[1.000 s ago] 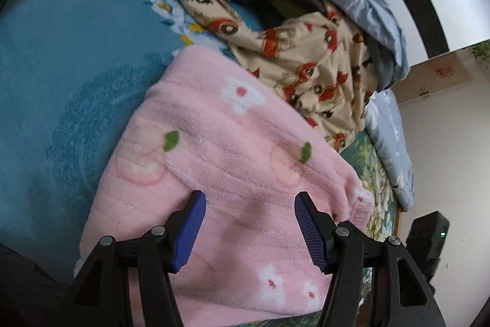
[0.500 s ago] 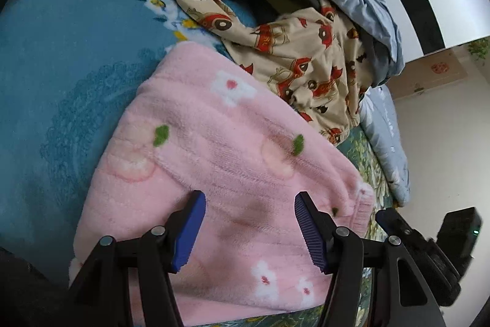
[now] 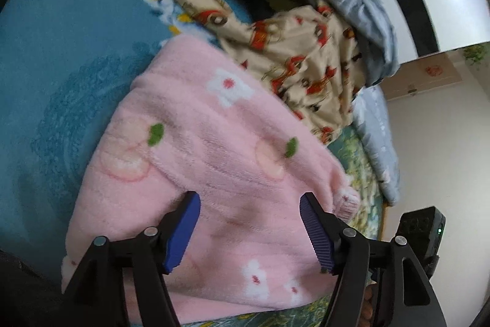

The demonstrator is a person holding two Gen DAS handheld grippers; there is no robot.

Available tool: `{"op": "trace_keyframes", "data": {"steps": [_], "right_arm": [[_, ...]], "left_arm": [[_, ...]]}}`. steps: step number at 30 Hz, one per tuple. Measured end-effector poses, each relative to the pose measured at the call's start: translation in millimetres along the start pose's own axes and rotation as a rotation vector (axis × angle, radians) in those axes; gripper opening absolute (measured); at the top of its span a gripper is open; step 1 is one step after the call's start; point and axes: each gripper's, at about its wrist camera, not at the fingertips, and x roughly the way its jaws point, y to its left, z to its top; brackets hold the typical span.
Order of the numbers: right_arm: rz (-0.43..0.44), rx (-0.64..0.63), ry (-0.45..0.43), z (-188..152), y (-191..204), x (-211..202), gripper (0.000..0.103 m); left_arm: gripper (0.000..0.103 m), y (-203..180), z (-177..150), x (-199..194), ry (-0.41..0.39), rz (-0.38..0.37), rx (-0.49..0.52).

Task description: Fold clothes

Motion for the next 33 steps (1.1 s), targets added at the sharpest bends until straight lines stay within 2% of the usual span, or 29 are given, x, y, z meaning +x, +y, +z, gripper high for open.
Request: {"op": "trace_keyframes", "data": {"steps": [2,4,5,7,8,9,11,13,16,18,24,29,32,33], "right_arm": [[0.037,-0.005,-0.034,-0.1,2.5,-17.7,0.041],[0.057,-0.012,-0.074,2.7,0.1,-33.5,0.057],[0.064,-0.013,-0.092,4.1,-3.6,-40.1,0.063],[0.061,0.005,-0.114,5.8,-19.8,-47.7,0.090],[0.039,0.032,-0.115,4.5,-29.6,-49.8,0.093],[0.024,0.057,-0.115,2.7,-38.0,-51.5,0.094],[0.062,0.103,-0.090,-3.6,-50.4,-47.8,0.094],[0.103,0.146,-0.044,-8.6,-60.4,-35.5,0.098],[0.115,0.210,0.024,-17.7,-74.2,-12.7,0.098],[0.116,0.248,0.051,-22.1,-81.8,0.8,0.098],[0.145,0.268,0.041,-18.7,-84.9,17.3,0.101],[0.147,0.276,0.048,-15.8,-86.2,18.2,0.101],[0.173,0.337,0.043,-15.8,-90.6,18.1,0.101],[0.193,0.367,0.028,-16.1,-93.2,16.0,0.097]], "left_arm": [[0.071,0.2,8.0,-15.2,-0.032,-0.074,-0.015],[0.072,-1.3,22.2,-26.4,-0.032,-0.076,-0.025],[0.074,-4.2,32.2,-30.0,-0.014,-0.024,-0.002],[0.081,-8.6,49.8,-32.1,0.034,0.107,0.065],[0.081,-7.0,55.9,-31.3,0.044,0.164,0.087],[0.081,-3.7,60.3,-30.2,0.046,0.210,0.100],[0.082,10.2,67.6,-23.7,0.055,0.268,0.091],[0.083,30.2,68.9,-7.8,0.116,0.305,0.054],[0.083,44.5,66.6,11.5,0.223,0.275,0.022],[0.089,48.0,65.6,22.0,0.268,0.244,0.015],[0.097,67.2,59.8,35.8,0.234,0.159,-0.122],[0.098,64.5,55.9,32.4,0.230,0.167,-0.090],[0.096,68.2,55.5,25.0,0.215,0.147,-0.105],[0.092,68.1,54.9,22.7,0.208,0.151,-0.101]]}}
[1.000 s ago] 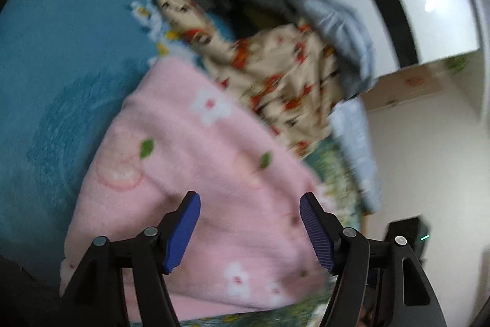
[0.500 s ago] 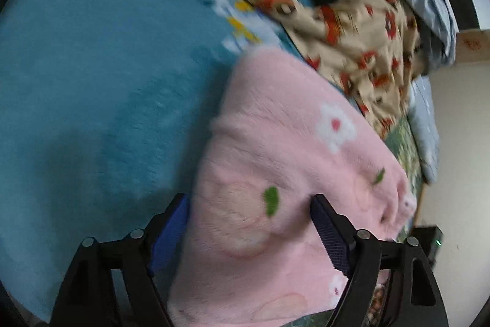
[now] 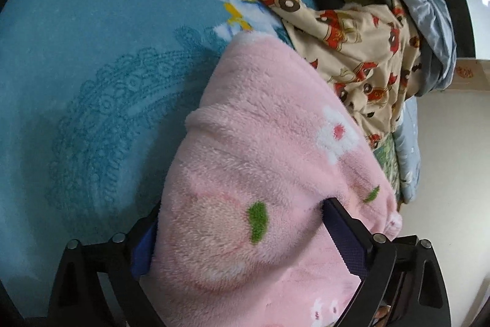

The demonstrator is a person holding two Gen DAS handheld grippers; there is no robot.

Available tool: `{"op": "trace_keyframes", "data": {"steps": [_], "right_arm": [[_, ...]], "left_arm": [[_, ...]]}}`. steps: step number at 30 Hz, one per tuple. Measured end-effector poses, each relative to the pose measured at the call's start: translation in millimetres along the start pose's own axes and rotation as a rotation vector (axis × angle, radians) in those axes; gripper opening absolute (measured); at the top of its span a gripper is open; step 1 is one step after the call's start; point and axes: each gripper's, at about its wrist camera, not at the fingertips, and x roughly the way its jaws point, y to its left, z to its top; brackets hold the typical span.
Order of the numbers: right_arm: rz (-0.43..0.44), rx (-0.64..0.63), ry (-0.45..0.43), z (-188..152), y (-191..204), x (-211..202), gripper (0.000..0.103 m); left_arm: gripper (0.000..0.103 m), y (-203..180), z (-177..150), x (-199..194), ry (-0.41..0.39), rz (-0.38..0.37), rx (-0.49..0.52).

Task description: Fold clothes

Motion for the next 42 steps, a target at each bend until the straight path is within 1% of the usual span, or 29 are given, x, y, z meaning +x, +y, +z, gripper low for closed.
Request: {"op": "trace_keyframes", "data": {"steps": [1,2,3,4,6,8,9,11,13,14,16,18,20,21,23,25,27,29,31,34,36,40,42], "right_arm": [[0.022,0.022,-0.016,-0.1,-1.5,-2.6,0.086],[0.036,0.041,-0.027,-0.2,-2.3,-4.4,0.080],[0.032,0.049,-0.028,-0.2,-1.5,-4.8,0.075],[0.026,0.051,-0.028,-0.3,0.0,-5.2,0.069],[-0.005,0.011,-0.024,-1.0,9.4,-8.6,0.060],[-0.026,-0.031,-0.025,-1.1,22.2,-14.2,0.054],[-0.023,-0.051,-0.032,0.3,30.5,-19.3,0.053],[-0.018,-0.092,-0.045,3.6,48.9,-29.0,0.051],[-0.029,-0.157,-0.051,10.6,78.8,-35.3,0.051],[-0.034,-0.188,-0.049,12.1,90.0,-38.1,0.051],[-0.039,-0.274,-0.043,18.7,126.2,-35.7,0.051],[-0.030,-0.359,-0.024,27.0,165.2,-22.2,0.051],[-0.014,-0.439,0.014,33.6,202.7,3.5,0.051],[-0.009,-0.474,0.038,36.9,223.1,24.3,0.051],[-0.007,-0.518,0.094,40.6,257.2,69.7,0.051],[-0.015,-0.566,0.174,40.8,292.9,125.3,0.051],[-0.016,-0.641,0.248,36.5,331.7,182.0,0.051],[-0.008,-0.720,0.306,26.6,369.4,229.6,0.051],[0.005,-0.794,0.361,15.3,405.7,273.7,0.051],[0.023,-0.902,0.439,0.6,461.1,340.2,0.051],[0.040,-0.956,0.467,-3.9,499.0,382.4,0.051],[0.053,-1.023,0.496,-15.5,540.8,433.3,0.051],[0.054,-1.054,0.507,-19.4,560.3,459.1,0.051]], "left_arm": [[0.089,0.1,-1.3,-1.9,-0.008,0.011,0.005],[0.082,0.1,-2.6,-3.9,-0.017,0.022,0.011],[0.076,-0.1,-3.9,-5.8,-0.024,0.030,0.017],[0.073,-0.5,-5.4,-7.7,-0.032,0.036,0.022],[0.055,-1.2,-9.1,-15.0,-0.058,0.027,0.036],[0.046,-0.6,-14.1,-27.3,-0.097,-0.008,0.043],[0.044,-0.1,-16.8,-34.1,-0.119,-0.031,0.045],[0.043,0.6,-22.1,-48.3,-0.166,-0.080,0.044],[0.043,-6.9,-15.1,-66.7,-0.215,-0.124,0.041],[0.043,-4.3,-12.5,-78.3,-0.243,-0.143,0.039],[0.043,10.8,-6.1,-107.8,-0.311,-0.175,0.028],[0.043,27.9,2.5,-129.8,-0.373,-0.191,-0.001],[0.044,53.7,10.9,-153.4,-0.439,-0.191,-0.048],[0.044,71.7,14.0,-168.1,-0.476,-0.176,-0.076],[0.044,102.6,17.8,-190.9,-0.537,-0.129,-0.121],[0.044,136.8,22.4,-212.7,-0.584,-0.076,-0.170],[0.044,168.8,30.5,-229.6,-0.607,-0.046,-0.224],[0.044,194.9,42.0,-243.1,-0.635,-0.020,-0.276],[0.044,221.4,50.0,-265.4,-0.684,0.002,-0.319],[0.044,248.8,67.9,-292.4,-0.753,0.018,-0.370],[0.044,262.3,81.2,-305.6,-0.796,0.031,-0.393],[0.044,290.4,107.3,-322.9,-0.841,0.055,-0.434],[0.044,304.0,120.6,-328.1,-0.849,0.063,-0.456]]}}
